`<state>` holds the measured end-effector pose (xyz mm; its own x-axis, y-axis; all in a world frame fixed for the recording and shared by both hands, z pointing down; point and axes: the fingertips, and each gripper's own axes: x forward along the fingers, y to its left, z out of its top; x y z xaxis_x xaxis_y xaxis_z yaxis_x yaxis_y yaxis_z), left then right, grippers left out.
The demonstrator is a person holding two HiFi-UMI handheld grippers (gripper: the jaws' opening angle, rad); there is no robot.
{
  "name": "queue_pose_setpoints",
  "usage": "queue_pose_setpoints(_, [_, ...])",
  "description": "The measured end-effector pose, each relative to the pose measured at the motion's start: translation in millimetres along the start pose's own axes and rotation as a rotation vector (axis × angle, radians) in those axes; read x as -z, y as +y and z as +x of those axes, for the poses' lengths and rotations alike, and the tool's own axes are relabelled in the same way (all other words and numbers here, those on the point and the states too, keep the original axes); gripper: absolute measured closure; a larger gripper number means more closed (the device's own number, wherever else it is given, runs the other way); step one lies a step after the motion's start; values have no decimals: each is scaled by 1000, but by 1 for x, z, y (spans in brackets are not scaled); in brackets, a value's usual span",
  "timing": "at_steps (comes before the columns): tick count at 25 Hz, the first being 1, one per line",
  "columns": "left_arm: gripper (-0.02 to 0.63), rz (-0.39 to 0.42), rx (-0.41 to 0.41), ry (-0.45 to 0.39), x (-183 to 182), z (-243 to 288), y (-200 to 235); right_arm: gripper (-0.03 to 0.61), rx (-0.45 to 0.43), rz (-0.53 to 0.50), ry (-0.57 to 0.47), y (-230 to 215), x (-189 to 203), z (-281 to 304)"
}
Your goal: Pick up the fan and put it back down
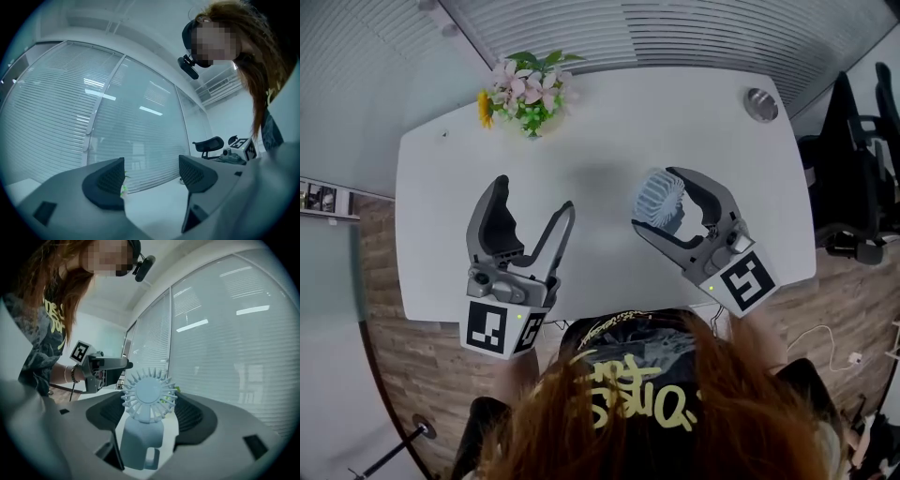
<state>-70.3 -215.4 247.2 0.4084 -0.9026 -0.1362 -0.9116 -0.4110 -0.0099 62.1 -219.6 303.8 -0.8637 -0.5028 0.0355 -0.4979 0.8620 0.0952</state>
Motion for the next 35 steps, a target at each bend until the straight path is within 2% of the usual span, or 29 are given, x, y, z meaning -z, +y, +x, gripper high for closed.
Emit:
queue_pose_setpoints(8, [256, 11, 12, -22, -3, 21, -27, 244, 64, -15, -96, -39, -33, -44])
queue_pose_setpoints(15, [261, 6, 29, -32, -2, 33, -41, 244, 134, -13, -149, -59, -40, -73])
queue_pose_setpoints(28, [265, -7, 20, -25, 3, 34, -44, 244, 166, -15, -155, -65, -39, -85])
queue_pose_setpoints(35, [267, -11, 15, -15, 7, 36, -40, 243, 157, 10, -95, -77, -26, -69])
